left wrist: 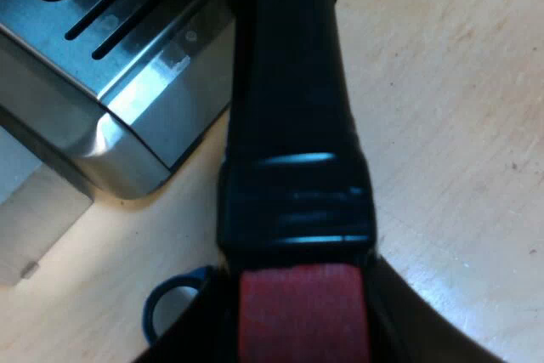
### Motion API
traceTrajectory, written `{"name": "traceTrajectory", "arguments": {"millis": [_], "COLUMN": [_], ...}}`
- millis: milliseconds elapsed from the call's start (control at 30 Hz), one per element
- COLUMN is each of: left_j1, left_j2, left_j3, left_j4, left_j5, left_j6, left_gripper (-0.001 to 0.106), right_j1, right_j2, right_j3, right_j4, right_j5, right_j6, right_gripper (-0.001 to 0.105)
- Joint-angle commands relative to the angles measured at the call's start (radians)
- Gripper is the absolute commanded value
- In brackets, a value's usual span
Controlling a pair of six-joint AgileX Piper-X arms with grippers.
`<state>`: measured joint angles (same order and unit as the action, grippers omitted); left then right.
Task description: Put the handle in the coffee machine
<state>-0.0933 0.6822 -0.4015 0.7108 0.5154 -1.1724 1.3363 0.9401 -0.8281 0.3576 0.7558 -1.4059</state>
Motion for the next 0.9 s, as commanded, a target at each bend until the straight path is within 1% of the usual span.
{"name": "traceTrajectory", "arguments": {"millis": [33,133,267,400,433,467,500,533,567,600,667,733,800,900], "left_j1": [0.000,0.000,0.004,0.060,0.107,0.130,0.155,0.173,0.177,0.178,0.178,0.178,0.178,0.178], "left_j2": [-0.014,-0.014,-0.014,-0.014,-0.008,-0.004,0.000,0.008,0.012,0.018,0.030,0.052,0.074,0.107], "left_j3": [-0.019,-0.019,-0.019,-0.019,-0.019,-0.019,-0.019,-0.019,-0.019,-0.019,-0.019,-0.019,-0.019,-0.019], "left_j4": [-0.027,-0.035,-0.036,-0.036,-0.037,-0.041,-0.046,-0.064,-0.071,-0.082,-0.102,-0.115,-0.120,-0.142], "left_j5": [0.043,0.043,0.045,0.120,0.187,0.214,0.230,0.244,0.248,0.248,0.252,0.252,0.252,0.255], "left_j6": [0.055,0.082,0.082,0.082,0.082,0.082,0.082,0.082,0.082,0.082,0.086,0.095,0.111,0.117], "left_gripper": [0.000,0.000,0.000,0.000,0.000,0.000,0.000,0.000,0.000,0.000,0.000,0.000,0.000,0.000], "right_j1": [0.000,0.000,0.000,0.000,0.000,0.000,0.003,0.005,0.006,0.005,0.005,0.005,0.005,0.005], "right_j2": [0.011,0.047,0.079,0.095,0.115,0.119,0.129,0.143,0.146,0.185,0.217,0.263,0.305,0.357], "right_j3": [0.072,0.117,0.123,0.123,0.123,0.123,0.123,0.123,0.123,0.123,0.123,0.123,0.123,0.123], "right_j4": [-0.205,-0.328,-0.344,-0.358,-0.387,-0.392,-0.406,-0.419,-0.424,-0.473,-0.518,-0.588,-0.636,-0.703], "right_j5": [0.016,0.000,-0.030,-0.053,-0.069,-0.069,-0.069,-0.073,-0.073,-0.071,-0.037,0.044,0.095,0.121], "right_j6": [-0.002,-0.002,-0.004,-0.002,-0.017,-0.027,-0.046,-0.080,-0.092,-0.117,-0.117,-0.117,-0.117,-0.117], "right_gripper": [0.070,0.070,0.070,0.070,0.070,0.070,0.070,0.070,0.070,0.070,0.070,0.070,0.070,0.070]}}
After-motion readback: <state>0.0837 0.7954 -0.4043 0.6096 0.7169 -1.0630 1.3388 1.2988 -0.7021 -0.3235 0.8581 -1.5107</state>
